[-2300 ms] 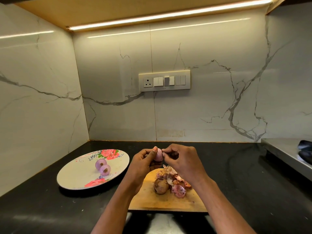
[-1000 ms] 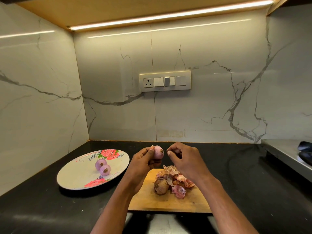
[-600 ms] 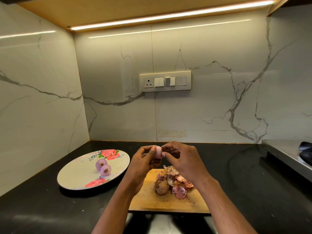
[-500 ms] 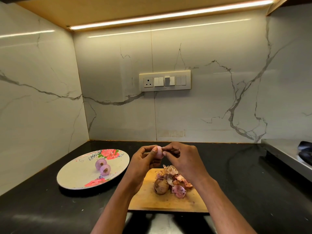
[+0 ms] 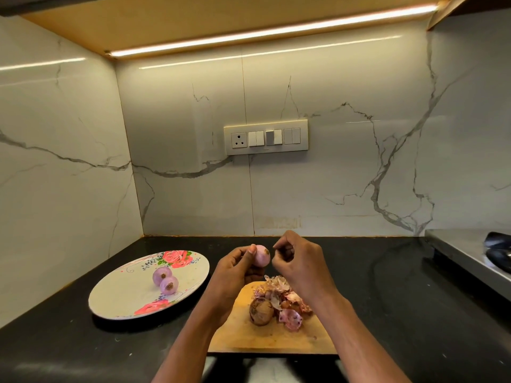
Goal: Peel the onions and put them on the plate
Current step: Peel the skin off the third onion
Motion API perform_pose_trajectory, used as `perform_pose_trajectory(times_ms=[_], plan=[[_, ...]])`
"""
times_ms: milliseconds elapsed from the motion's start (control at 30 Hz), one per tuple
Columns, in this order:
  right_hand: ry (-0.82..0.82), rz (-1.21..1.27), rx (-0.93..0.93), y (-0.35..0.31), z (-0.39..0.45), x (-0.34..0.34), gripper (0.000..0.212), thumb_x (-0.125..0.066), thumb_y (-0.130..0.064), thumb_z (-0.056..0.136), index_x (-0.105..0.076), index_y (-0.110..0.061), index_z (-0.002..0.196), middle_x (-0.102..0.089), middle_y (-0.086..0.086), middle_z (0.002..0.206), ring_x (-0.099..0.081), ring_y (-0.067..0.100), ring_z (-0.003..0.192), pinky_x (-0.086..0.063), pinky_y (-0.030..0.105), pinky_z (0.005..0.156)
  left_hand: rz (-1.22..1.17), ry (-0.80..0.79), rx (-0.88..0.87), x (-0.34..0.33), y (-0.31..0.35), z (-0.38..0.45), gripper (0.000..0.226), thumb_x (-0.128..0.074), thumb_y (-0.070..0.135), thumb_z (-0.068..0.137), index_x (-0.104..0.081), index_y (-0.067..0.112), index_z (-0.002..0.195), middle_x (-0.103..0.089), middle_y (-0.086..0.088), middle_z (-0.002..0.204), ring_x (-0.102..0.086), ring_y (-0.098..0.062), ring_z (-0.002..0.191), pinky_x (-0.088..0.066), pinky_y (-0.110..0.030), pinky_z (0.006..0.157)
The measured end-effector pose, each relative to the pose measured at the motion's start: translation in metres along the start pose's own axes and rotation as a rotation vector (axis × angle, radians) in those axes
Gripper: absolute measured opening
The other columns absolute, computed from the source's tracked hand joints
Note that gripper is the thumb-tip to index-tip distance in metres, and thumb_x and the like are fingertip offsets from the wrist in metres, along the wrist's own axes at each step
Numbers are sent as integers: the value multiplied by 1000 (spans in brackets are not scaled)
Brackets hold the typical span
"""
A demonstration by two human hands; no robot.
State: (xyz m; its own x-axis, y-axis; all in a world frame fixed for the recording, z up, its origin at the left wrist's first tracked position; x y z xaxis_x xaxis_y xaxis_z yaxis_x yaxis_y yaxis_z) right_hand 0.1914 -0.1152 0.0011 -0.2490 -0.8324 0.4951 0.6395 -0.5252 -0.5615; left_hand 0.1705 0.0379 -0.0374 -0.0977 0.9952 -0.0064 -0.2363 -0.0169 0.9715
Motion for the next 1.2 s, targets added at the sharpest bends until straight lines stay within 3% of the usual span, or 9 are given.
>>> perform_pose_trajectory(times_ms=[133,300,433,633,867,1033,1200], plan=[[-61,40,-40,11,1,2,12,-65,-23,97,-68,-29,106,-63,-17,94,-59,-7,85,-45,1,69,-50,78,27,7,0,2,24,-45,32,104,-65,21,110,-69,-10,108,-66,-21,99,-55,-26,78],[-151,52,23,1,0,-9,27,-66,-16,95,-68,-31,118,-66,-15,112,-61,-6,95,-44,1,77,-23,85,24,9,0,1,28,-45,35,103,-67,20,112,-70,-9,108,-66,-22,102,-57,-29,83],[-109,81,85,-12,-1,-6,24,-71,-32,91,-72,-28,115,-70,-16,104,-62,-10,90,-46,1,78,-2,70,29,8,-2,2,33,-48,38,101,-68,17,117,-71,-8,109,-69,-21,102,-58,-27,80],[-79,47,139,-14,-5,-7,17,-72,-28,91,-76,-21,106,-73,-8,95,-67,2,87,-56,17,79,-8,52,63,7,-8,2,36,-52,40,97,-66,13,116,-72,-10,108,-73,-20,97,-59,-27,80],[-30,1,99,-12,-3,-2,10,-74,-21,89,-70,-19,98,-68,-6,89,-64,3,78,-53,12,67,-36,-13,73,-3,-8,1,42,-50,42,95,-66,9,116,-74,-14,107,-73,-23,97,-59,-27,80],[-38,53,16,-3,1,1,14,-71,-16,91,-64,-25,99,-62,-13,89,-61,-2,82,-48,4,70,-97,63,67,7,-5,1,32,-51,34,100,-65,12,119,-72,-11,109,-71,-24,100,-58,-26,78],[-100,73,-24,5,2,-3,14,-70,-23,93,-70,-30,105,-65,-20,94,-62,-8,87,-46,1,72,-134,56,36,8,-1,1,31,-58,27,95,-63,16,123,-71,-9,113,-72,-24,101,-59,-30,83]])
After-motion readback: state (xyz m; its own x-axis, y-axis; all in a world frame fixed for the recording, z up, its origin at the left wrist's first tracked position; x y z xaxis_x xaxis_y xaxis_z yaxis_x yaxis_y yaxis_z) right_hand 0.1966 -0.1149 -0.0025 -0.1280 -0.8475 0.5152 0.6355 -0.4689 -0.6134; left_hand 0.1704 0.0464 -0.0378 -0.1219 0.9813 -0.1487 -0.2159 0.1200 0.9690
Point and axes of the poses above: each hand's wrist, its own z-axis towards the middle knuckle, its own x-axis out of the back of the hand, y = z × x, the point moved 8 cm from there along z, towards the middle knuckle
